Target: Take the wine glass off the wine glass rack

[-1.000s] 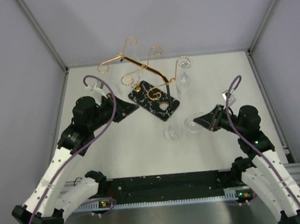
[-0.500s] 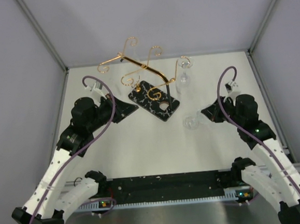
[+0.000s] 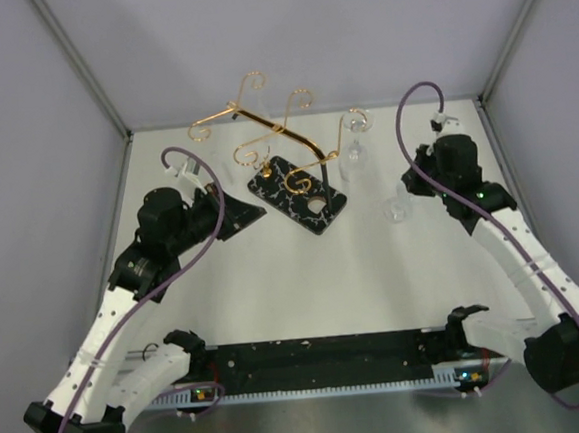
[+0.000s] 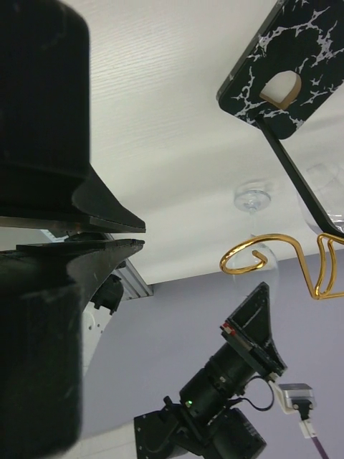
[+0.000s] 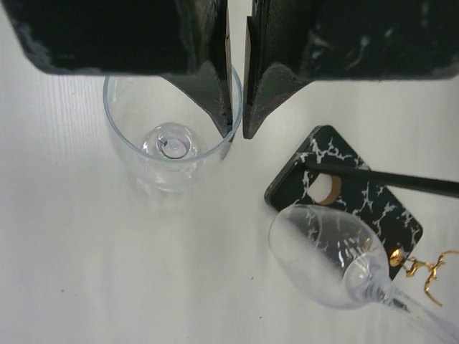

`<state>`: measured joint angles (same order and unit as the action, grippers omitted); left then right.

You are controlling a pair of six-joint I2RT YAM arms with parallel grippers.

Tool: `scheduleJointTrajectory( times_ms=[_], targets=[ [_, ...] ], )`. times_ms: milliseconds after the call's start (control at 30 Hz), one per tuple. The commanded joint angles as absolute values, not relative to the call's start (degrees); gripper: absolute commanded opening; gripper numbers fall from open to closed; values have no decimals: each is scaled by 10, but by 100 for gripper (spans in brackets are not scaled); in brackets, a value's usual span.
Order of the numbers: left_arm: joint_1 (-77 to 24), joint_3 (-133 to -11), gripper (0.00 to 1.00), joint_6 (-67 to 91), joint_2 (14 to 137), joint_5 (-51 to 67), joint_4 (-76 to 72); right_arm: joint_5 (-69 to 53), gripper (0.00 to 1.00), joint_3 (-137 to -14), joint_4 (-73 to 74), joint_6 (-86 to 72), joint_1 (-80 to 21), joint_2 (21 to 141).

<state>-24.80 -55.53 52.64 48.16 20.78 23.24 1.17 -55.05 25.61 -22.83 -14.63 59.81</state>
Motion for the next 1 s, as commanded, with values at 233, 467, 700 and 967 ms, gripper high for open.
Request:
scheduleJointTrajectory(
  times_ms=[233,467,700,967],
  targets=[
    [-217,-607,14,496,486,253,255,113,0,-731,304,-199,-93,729],
    [-205,-613,14,491,490,265,259,90,0,-794,322,-213,-47,803],
    [-188,-615,16,485,489,276,266,89,0,-826,342,-216,-35,847],
    [-173,-614,18,482,483,288,271,92,0,-834,359,-219,-30,869]
  ],
)
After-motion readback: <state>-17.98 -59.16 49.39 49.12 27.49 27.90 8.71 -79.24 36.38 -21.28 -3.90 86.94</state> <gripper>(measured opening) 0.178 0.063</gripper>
